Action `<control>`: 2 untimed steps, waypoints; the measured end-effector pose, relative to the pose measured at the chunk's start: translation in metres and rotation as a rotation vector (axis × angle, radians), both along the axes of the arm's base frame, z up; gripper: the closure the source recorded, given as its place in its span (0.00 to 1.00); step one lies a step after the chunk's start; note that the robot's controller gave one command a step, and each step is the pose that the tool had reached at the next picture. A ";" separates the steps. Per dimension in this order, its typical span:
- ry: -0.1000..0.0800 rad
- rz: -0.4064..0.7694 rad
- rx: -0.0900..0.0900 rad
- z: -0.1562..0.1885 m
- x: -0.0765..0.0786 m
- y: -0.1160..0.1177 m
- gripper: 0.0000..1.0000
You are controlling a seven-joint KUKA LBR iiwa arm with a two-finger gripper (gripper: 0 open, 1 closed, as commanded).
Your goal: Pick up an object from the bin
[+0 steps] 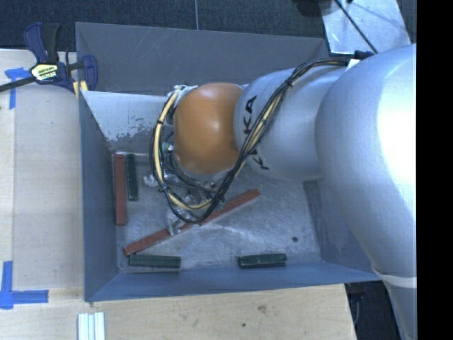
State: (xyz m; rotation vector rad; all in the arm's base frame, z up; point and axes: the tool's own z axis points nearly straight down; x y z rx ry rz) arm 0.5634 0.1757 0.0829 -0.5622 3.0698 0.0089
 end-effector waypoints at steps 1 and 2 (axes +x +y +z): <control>-0.001 0.331 -0.014 -0.001 -0.056 -0.017 1.00; 0.000 0.331 -0.014 -0.001 -0.056 -0.017 1.00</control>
Offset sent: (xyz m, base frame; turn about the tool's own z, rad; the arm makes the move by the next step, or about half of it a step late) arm 0.0000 0.0000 0.0000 0.0000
